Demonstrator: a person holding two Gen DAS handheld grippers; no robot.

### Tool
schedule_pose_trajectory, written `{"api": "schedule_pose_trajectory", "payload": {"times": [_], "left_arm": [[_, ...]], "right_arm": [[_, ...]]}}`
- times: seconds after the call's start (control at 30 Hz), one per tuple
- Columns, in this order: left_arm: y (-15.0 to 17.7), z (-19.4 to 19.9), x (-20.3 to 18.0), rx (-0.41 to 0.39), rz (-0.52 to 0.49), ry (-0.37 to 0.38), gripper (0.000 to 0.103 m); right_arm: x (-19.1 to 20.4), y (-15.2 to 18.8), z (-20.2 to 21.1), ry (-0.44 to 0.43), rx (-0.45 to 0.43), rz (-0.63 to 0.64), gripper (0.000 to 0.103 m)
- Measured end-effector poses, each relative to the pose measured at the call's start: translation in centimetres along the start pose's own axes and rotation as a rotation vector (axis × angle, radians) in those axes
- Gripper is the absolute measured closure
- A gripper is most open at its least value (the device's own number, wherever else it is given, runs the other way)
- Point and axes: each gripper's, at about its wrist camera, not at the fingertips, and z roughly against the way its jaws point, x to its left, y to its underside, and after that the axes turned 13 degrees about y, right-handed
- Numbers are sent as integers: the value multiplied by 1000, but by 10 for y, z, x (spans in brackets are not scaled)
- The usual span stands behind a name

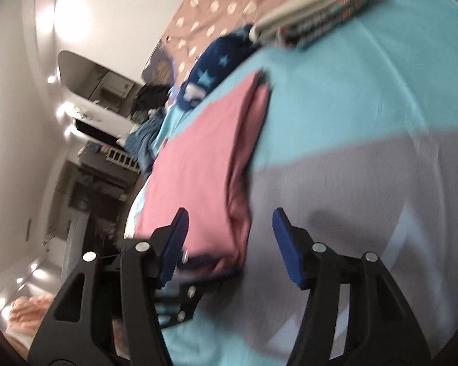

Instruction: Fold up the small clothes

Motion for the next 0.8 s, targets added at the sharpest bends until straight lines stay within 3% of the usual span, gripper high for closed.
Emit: {"api": "schedule_pose_trajectory", "payload": {"times": [0.1,0.33,0.4,0.43,0.53,0.63,0.67,0.73,0.8], "left_arm": [[0,2,6,-17,43,32,95],[1,7,23,-50,137,139,97],[0,6,26,-57,156,174,97],[0,6,27,-50,145,197,98],[-2,7,24,-59,139,249,98],[-5,-5,16,-32,111,266,103],[-5,-12,12,-20,115,311,103],[-5,-15,0,-23,76,304,103],[-6,-10,-7,-25,43,301,103]], "right_arm": [[6,-30,-20,63,-32,-14,42],[21,-87,-100,129,63,21,44],[21,-103,-112,162,46,30,90],[22,-107,-116,188,52,29,95],[35,-110,-101,173,-13,62,96],[57,-106,-91,293,-59,201,96],[58,-104,-95,329,-49,222,95],[48,-98,-118,424,-1,253,91],[37,-90,-116,389,-41,237,89]]}}
